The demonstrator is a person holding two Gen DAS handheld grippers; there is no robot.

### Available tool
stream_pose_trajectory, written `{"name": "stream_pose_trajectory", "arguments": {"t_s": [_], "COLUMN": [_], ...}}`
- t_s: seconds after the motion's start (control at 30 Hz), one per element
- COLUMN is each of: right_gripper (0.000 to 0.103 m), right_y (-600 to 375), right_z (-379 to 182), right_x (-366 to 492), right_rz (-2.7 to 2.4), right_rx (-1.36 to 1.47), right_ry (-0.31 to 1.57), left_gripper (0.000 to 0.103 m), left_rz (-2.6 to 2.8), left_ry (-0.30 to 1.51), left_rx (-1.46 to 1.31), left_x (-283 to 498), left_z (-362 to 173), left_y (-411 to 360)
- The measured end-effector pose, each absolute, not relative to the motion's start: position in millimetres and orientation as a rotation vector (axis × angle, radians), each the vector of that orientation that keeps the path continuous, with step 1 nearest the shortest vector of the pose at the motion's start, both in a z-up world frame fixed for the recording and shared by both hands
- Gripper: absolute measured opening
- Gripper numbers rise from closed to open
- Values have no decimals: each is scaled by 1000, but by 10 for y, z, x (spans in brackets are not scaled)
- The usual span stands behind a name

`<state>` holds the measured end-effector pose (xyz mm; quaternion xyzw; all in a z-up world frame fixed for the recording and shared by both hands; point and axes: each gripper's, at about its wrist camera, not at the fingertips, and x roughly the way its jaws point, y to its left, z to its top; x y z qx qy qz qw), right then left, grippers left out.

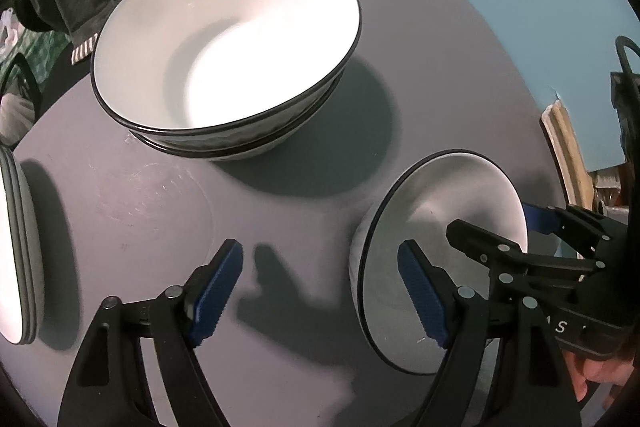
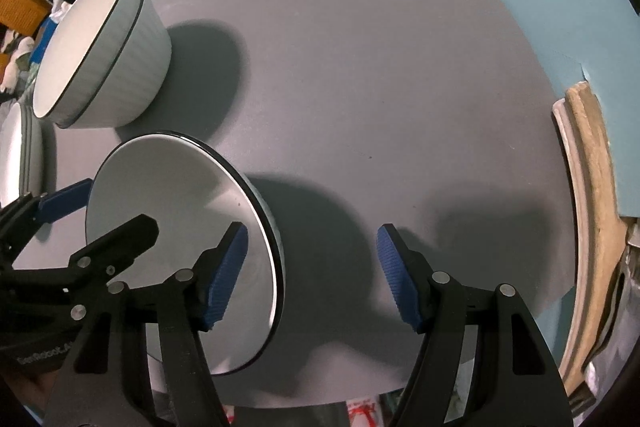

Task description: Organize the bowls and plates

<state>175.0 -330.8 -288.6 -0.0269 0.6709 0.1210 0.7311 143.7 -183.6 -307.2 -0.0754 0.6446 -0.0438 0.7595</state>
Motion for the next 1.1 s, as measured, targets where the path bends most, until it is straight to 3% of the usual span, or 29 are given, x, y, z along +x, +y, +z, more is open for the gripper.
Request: {"name": "stream_pose_trajectory", "arguments": {"t_s": [0.13, 0.43, 0.7, 0.87, 1.1], "right_gripper": [63, 39, 16, 16, 15], "right_y": [-3356, -3339, -3187, -3210, -3020], "right_z": [-2879, -2826, -2746, -2716, -2745], "right_x": [1724, 1697, 1653, 1644, 1780], "right_rz": [285, 347, 381, 378, 367], "right_rx": [-61, -83, -139, -134, -157], "right_ry": [1483, 1495, 1482, 1482, 1484], "left_gripper": [69, 32, 27, 17, 14], "left_rz": [-96, -108, -121, -144, -148], "left_ry": [1417, 1483, 1495, 1498, 1508], "left_rx": [-176, -203, -243, -257, -238], "left_x": [1473, 1471, 1442, 1403, 1391], "left_z": [-3092, -3195, -3208, -3212, -3192], "left_y": [-1828, -1829, -1803, -1815, -1891]}}
